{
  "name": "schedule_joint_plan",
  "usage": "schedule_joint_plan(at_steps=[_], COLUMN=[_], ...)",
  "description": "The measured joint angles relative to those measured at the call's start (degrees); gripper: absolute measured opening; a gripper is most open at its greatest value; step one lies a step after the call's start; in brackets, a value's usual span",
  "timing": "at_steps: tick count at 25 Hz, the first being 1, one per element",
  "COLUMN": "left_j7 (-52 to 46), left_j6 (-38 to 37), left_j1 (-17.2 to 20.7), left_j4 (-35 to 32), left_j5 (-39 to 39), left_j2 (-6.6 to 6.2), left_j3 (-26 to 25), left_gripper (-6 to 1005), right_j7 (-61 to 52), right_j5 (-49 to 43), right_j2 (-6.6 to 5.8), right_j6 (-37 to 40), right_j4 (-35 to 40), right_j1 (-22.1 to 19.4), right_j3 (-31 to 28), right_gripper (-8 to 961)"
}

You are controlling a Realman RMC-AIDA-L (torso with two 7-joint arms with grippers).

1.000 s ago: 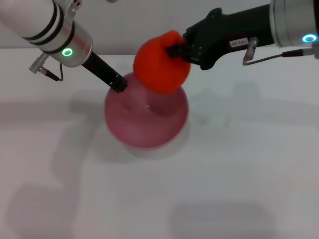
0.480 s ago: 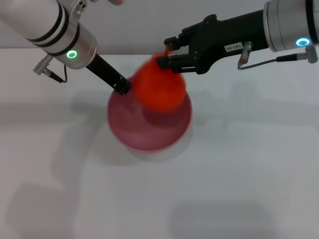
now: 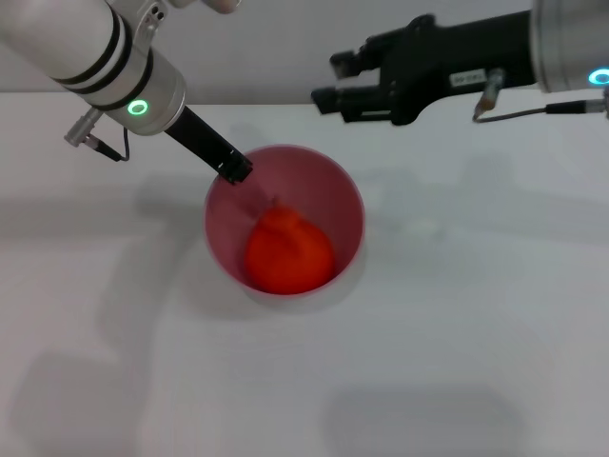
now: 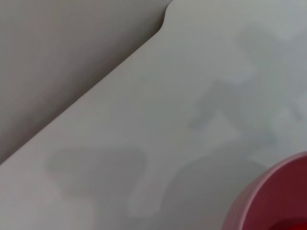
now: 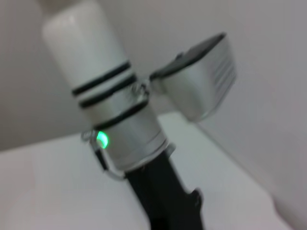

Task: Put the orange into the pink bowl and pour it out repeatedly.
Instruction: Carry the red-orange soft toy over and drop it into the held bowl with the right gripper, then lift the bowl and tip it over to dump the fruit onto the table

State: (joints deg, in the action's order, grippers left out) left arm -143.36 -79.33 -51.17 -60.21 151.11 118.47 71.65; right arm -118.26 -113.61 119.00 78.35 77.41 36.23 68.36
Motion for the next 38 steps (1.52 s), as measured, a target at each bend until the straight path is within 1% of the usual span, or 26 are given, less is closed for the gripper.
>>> schedule_joint_plan(at_steps=[1, 4, 8, 10, 12, 13, 14, 15, 17, 19, 20, 22, 25, 26, 27, 28, 29, 30, 32, 33, 34, 35, 37, 38], left_j7=[0.0, 0.4, 0.6, 0.6, 0.4, 0.4, 0.2, 0.1, 0.1, 0.1, 0.3, 0.1, 0.1, 0.0, 0.1, 0.2, 0.2, 1.2, 3.0, 3.0, 6.8, 7.6, 11.4, 11.4], left_j6=[0.0, 4.1, 11.4, 14.2, 16.6, 16.6, 17.9, 20.6, 23.4, 23.4, 26.7, 31.0, 31.0, 37.0, 41.6, 43.5, 43.5, 48.8, 52.4, 52.4, 57.4, 58.5, 63.4, 63.4], left_j1=[0.0, 0.7, 2.3, 3.7, 5.3, 5.3, 6.2, 8.3, 10.1, 10.1, 11.8, 13.7, 13.7, 15.9, 17.7, 18.4, 18.4, 20.4, 21.9, 21.9, 24.1, 24.7, 27.1, 27.1], left_j4=[0.0, -0.1, -0.7, -2.8, -5.5, -5.5, -6.9, -9.6, -11.2, -11.2, -12.3, -12.9, -12.9, -13.3, -14.3, -14.7, -14.7, -15.7, -16.2, -16.2, -16.5, -16.6, -16.6, -16.6], left_j5=[0.0, 0.1, 0.7, 1.2, 1.8, 1.8, 2.2, 3.1, 3.7, 3.7, 4.9, 7.0, 7.0, 10.2, 12.2, 13.1, 13.1, 14.3, 14.5, 14.5, 14.5, 14.5, 14.5, 14.5], left_j2=[0.00, -0.05, -0.14, -0.15, -0.16, -0.16, -0.16, -0.19, -0.24, -0.24, -0.25, -0.21, -0.21, -0.14, -0.08, -0.06, -0.06, -0.05, -0.06, -0.06, -0.04, -0.03, 0.03, 0.03], left_j3=[0.0, 2.8, 9.6, 13.2, 16.2, 16.2, 17.6, 20.7, 23.3, 23.3, 26.0, 29.2, 29.2, 32.9, 35.3, 36.1, 36.1, 38.2, 39.1, 39.1, 39.8, 40.0, 40.8, 40.8], left_gripper=[43, 43, 42, 42, 42, 42, 42, 42, 43, 43, 43, 43, 42, 42, 42, 42, 42, 42, 42, 42, 42, 42, 42, 42], right_j7=[0.9, 7.2, 20.4, 26.5, 32.5, 35.1, 37.5, 40.4, 45.9, 50.8, 53.0, 55.9, 58.0, 58.4, 59.2, 59.2, 59.5, 59.6, 59.8, 59.8, 59.8, 59.8, 59.8, 59.8], right_j5=[1.4, 9.7, 24.1, 30.6, 37.4, 40.4, 42.8, 45.6, 51.0, 56.3, 59.2, 63.5, 66.9, 67.3, 67.7, 67.7, 67.8, 68.1, 68.9, 69.2, 69.4, 69.6, 69.6, 69.6], right_j2=[0.00, -0.02, -0.22, -0.23, -0.23, -0.24, -0.27, -0.27, -0.23, -0.17, -0.17, -0.19, -0.23, -0.23, -0.23, -0.23, -0.23, -0.22, -0.21, -0.21, -0.21, -0.20, -0.19, -0.19], right_j6=[-0.3, -1.8, -2.7, -3.1, -3.1, -3.1, -3.2, -3.2, -3.0, -2.7, -2.6, -2.6, -2.5, -2.5, -2.5, -2.5, -2.5, -2.5, -2.5, -2.5, -2.5, -2.5, -2.5, -2.5], right_j4=[0.0, -1.5, -6.5, -10.0, -14.3, -16.4, -18.2, -20.3, -24.3, -27.9, -29.8, -32.8, -36.5, -37.4, -39.2, -39.2, -39.8, -40.4, -41.3, -41.6, -41.7, -41.8, -41.8, -41.9], right_j1=[-0.6, -3.8, -8.5, -10.2, -11.4, -11.9, -12.3, -12.7, -13.3, -13.9, -14.1, -14.3, -13.7, -13.3, -12.4, -12.4, -12.1, -11.8, -11.5, -11.4, -11.4, -11.4, -11.4, -11.4], right_j3=[-0.7, -3.6, -5.6, -6.8, -8.0, -8.7, -9.4, -10.2, -11.5, -12.1, -12.2, -12.2, -12.2, -12.1, -12.1, -12.1, -12.2, -12.3, -12.4, -12.4, -12.4, -12.4, -12.5, -12.5], right_gripper=[480, 480, 480, 481, 481, 481, 481, 481, 481, 481, 481, 481, 481, 481, 480, 480, 480, 480, 480, 480, 480, 480, 480, 480])
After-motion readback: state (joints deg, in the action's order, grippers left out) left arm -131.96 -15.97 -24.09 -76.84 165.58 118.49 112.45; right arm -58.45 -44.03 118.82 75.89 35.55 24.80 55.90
